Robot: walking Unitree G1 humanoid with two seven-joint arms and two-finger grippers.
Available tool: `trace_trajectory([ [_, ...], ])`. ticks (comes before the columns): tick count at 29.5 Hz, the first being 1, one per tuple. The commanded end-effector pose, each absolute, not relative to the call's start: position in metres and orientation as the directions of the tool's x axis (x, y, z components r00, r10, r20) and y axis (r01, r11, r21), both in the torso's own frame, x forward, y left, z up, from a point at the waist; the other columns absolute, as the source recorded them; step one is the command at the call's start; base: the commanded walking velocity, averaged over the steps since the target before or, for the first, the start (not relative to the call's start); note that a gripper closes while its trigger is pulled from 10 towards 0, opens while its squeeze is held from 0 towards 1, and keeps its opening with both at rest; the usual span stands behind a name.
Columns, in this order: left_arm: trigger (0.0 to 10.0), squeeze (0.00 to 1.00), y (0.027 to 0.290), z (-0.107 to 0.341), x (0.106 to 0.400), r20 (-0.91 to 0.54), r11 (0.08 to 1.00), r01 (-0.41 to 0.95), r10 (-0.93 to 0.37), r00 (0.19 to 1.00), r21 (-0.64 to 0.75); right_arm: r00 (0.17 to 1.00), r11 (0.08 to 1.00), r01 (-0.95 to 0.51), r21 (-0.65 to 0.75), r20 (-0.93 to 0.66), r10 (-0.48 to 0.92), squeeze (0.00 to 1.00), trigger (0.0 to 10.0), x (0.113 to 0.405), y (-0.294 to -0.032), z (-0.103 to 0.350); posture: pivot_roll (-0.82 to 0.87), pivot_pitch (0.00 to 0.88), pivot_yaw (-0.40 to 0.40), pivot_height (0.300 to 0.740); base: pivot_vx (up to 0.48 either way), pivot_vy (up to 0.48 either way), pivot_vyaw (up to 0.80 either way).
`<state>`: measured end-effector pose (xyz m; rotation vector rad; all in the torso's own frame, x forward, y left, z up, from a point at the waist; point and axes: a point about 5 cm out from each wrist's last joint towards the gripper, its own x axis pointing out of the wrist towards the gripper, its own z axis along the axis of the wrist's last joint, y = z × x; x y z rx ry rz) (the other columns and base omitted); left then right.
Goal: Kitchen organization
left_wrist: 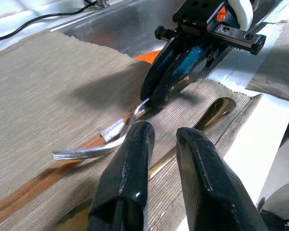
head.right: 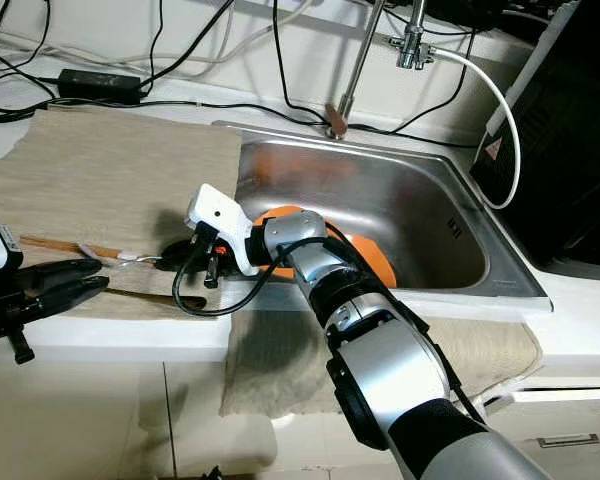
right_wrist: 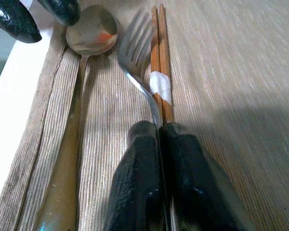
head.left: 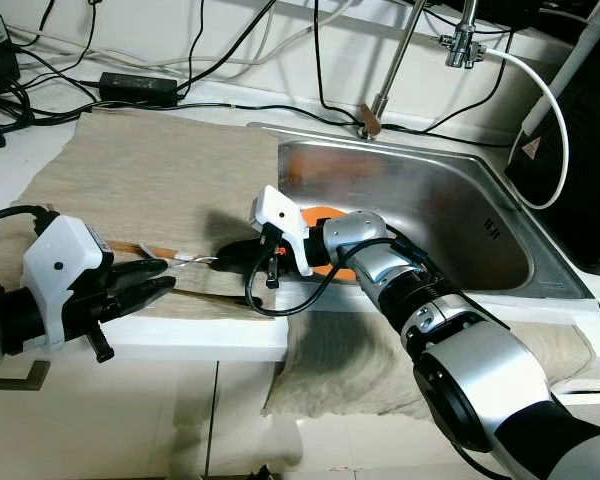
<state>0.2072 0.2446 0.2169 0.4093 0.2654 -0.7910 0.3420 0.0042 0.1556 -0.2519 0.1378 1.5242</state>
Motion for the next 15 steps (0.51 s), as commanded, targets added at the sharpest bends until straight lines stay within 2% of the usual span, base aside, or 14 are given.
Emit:
trace_trajectory([
  [1, 10.0, 0.00, 0.239, 0.220, 0.206, -0.371, 0.613, 0.747, -0.651, 0.662, 0.258, 0.060, 0.046, -0.997, -0.057, -0.276, 0.959, 0.00, 0.0, 0.345, -0.004, 0.152, 0.05, 0.000, -0.185, 0.740, 0.000, 0.000, 0.00],
  [6, 10.0, 0.00, 0.239, 0.220, 0.207, -0.368, 0.616, 0.744, -0.650, 0.665, 0.258, 0.082, 0.074, -0.996, -0.041, -0.226, 0.971, 0.00, 0.0, 0.348, -0.004, 0.158, 0.05, 0.000, -0.186, 0.740, 0.000, 0.000, 0.00],
  [15, 10.0, 0.00, 0.239, 0.220, 0.208, -0.366, 0.615, 0.744, -0.650, 0.666, 0.260, 0.120, 0.122, -0.992, 0.036, -0.032, 0.992, 0.00, 0.0, 0.358, -0.011, 0.185, 0.05, 0.000, -0.181, 0.740, 0.000, 0.000, 0.00],
])
